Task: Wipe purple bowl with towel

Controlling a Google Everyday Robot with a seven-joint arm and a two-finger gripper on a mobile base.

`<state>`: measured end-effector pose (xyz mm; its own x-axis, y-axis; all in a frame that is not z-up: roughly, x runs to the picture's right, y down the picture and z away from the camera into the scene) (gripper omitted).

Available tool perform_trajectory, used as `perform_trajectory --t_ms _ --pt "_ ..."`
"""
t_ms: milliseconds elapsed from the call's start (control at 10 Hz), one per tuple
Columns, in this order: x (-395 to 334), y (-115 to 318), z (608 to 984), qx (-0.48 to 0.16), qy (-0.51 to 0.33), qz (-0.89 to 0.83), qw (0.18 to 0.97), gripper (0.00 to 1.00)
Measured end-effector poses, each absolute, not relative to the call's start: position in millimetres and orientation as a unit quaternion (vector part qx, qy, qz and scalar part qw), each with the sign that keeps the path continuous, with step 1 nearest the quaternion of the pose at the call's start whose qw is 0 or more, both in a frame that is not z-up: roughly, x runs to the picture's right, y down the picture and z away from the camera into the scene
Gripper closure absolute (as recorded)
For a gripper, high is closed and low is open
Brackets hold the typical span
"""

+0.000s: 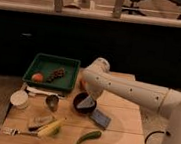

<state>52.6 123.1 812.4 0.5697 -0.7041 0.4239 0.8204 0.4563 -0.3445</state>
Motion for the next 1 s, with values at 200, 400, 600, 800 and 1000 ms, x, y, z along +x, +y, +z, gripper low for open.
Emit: perform_trajectory --t_ms 200,400,600,800,1000 --pt "46.1 115.9 813.5 -0.26 -0.113 -0.462 0.841 1.0" --pt "30.3 110.2 813.6 -0.254 -0.123 -0.485 0.828 1.0" --pt "2.6 109.6 810.7 -0.244 -0.146 -0.518 0.807 1.0" --pt "-9.1 120.8 801.7 -0.242 -0.163 -0.542 0.788 1.0" --pt "-12.2 137.9 791.7 -0.242 -0.174 -0.557 0.775 1.0"
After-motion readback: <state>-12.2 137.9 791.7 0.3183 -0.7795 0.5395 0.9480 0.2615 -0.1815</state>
